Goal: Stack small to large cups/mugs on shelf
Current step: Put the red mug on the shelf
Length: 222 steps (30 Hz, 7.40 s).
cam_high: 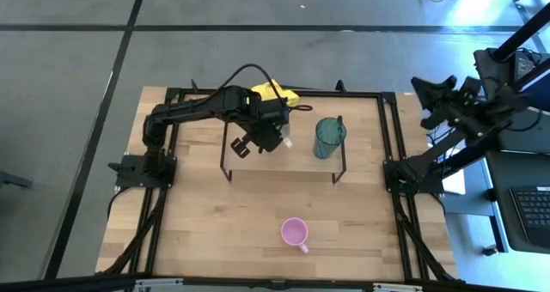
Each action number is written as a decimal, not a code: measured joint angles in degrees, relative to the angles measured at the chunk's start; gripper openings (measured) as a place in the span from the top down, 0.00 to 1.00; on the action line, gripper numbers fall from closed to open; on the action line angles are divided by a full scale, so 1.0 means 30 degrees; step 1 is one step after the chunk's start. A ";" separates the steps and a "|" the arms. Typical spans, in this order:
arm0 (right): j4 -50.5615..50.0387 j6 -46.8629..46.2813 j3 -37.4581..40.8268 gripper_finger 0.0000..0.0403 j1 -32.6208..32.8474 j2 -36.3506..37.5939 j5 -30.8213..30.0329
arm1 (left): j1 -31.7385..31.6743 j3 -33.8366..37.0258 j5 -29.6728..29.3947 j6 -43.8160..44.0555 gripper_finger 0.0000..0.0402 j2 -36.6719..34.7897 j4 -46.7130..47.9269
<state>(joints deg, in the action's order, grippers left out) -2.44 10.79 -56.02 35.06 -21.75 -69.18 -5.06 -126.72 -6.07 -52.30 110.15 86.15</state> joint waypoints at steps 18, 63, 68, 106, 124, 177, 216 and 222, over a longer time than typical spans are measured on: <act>-0.6499 0.3124 -0.6091 0.93 0.3164 -0.1045 1.5929 | -0.0225 0.0000 0.0788 0.0791 0.97 0.0000 0.0113; -0.8014 0.6605 -1.2689 0.93 1.6029 -0.6327 1.3339 | -0.1311 0.0000 0.2103 0.0760 0.97 0.0000 -0.0553; -0.9074 0.8980 -1.2708 0.93 1.6513 -0.7419 1.5010 | -0.1310 0.0000 0.2382 0.0753 0.97 0.0000 -0.0962; -1.6422 -0.2836 -1.4747 0.96 -0.8905 -1.4999 1.1499 | -0.1303 0.0000 0.2253 0.0753 0.97 0.0000 -0.1071; -1.2090 -0.2991 -1.4605 0.96 -2.7607 -1.7959 3.7527 | -0.1303 0.0000 0.2233 0.1341 0.97 0.0000 -0.1064; -1.3092 -0.3876 -1.4595 1.00 -2.8287 -3.0126 4.5934 | -0.1719 0.0007 0.3407 0.1759 0.97 0.1056 -0.1945; -1.5737 -0.2287 -1.4595 1.00 -2.4344 -3.0114 4.5221 | -0.1719 0.0007 0.3346 0.1906 0.97 0.1049 -0.1515; -1.6119 -0.1940 -1.4595 1.00 -2.4337 -3.0107 4.4893 | -0.1719 0.0007 0.3346 0.2414 0.96 0.1049 -0.1515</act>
<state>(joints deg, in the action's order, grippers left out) -50.80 4.97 -99.81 -37.95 -112.07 65.50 -10.22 -126.69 3.97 -45.06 113.30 81.60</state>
